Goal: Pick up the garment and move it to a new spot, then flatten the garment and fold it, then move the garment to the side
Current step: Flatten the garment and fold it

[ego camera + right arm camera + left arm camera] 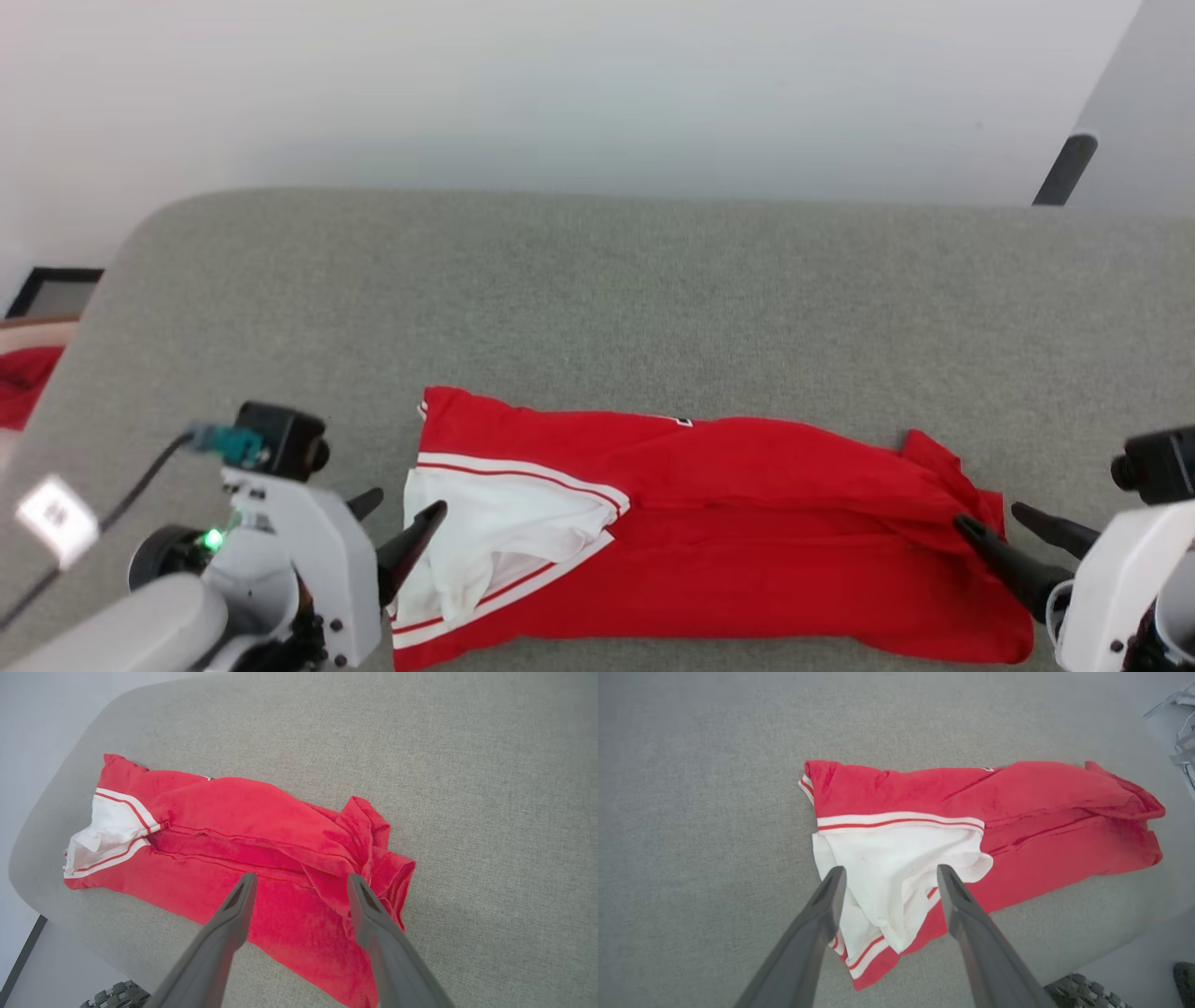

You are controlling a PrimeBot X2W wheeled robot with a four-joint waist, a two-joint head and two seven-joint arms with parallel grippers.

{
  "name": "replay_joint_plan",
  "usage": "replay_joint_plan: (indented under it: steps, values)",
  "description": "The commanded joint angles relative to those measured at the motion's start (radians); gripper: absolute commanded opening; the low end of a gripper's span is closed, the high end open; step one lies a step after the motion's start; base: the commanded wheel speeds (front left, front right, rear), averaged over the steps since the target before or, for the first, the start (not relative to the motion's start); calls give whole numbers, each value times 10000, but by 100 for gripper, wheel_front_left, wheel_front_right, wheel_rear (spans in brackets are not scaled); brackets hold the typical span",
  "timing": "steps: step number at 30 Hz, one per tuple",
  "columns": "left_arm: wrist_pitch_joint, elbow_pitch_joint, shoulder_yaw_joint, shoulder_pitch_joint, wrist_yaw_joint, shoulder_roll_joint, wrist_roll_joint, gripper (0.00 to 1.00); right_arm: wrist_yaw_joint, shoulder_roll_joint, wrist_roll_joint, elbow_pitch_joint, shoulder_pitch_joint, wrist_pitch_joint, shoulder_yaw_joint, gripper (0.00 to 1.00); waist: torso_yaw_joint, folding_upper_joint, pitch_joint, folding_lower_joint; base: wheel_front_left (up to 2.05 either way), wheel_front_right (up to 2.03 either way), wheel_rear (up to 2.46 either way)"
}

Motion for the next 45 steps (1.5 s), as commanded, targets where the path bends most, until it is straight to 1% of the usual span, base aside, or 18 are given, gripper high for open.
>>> replay_joint_plan:
  steps: [1, 6, 8, 12, 15, 16, 18, 23, 27, 33, 39, 45]
  values:
    - [-488, 93, 101, 323, -96, -69, 103, 100, 3, 75, -114, 9, 226, -270, -56, 100, 74, 0, -239, 0, 0, 0, 0]
    - [-2227, 553, 360, 1003, -311, -278, 435, 100, 3, 236, -198, 180, 660, -1235, -342, 100, 220, 0, -441, 0, 0, 0, 0]
    - [-2978, 791, 449, 1212, -405, -384, 677, 100, 3, 301, -177, 340, 851, -1445, -466, 100, 276, 0, -482, 0, 0, 0, 0]
    - [-4434, 1343, 730, 1626, -521, -734, 886, 100, 3, 286, 32, 648, 1099, -1470, -746, 100, 385, 0, -470, 0, 0, 0, 0]
    - [-5034, 1679, 884, 1821, -625, -1000, 1109, 100, 3, 173, 77, 850, 1099, -1254, -949, 100, 459, 0, -348, 0, 0, 0, 0]
    - [-5034, 1679, 884, 1821, -625, -1000, 1109, 100, 3, 173, 77, 850, 1099, -1254, -949, 100, 459, 0, -348, 0, 0, 0, 0]
    - [-5253, 1875, 1090, 1890, -686, -1181, 1305, 100, 3, 168, 190, 982, 1035, -1064, -1079, 100, 528, 0, -231, 0, 0, 0, 0]
    - [-5408, 2245, 1876, 2145, -804, -1808, 1847, 100, 3, 0, 246, 1200, 780, -686, -1264, 100, 694, 0, 182, 0, 0, 0, 0]
    - [-5410, 2373, 2775, 2519, -1070, -2436, 2468, 100, 3, -122, 276, 1398, 538, -383, -1444, 100, 812, 0, 611, 0, 0, 0, 0]
    - [-5414, 2568, 3708, 2851, -1535, -3176, 3197, 100, 3, -319, 342, 1489, 87, 100, -1737, 100, 916, 0, 1310, 0, 0, 0, 0]
    - [-5404, 2804, 4112, 2783, -1962, -3711, 3624, 100, 3, -413, 380, 1797, -327, 598, -1799, 100, 1039, 0, 1874, 0, 0, 0, 0]
    - [-5404, 3146, 4217, 2601, -2256, -4098, 3814, 100, 3, -156, 632, 2493, -684, 848, -1338, 100, 1203, 0, 2103, 0, 0, 0, 0]
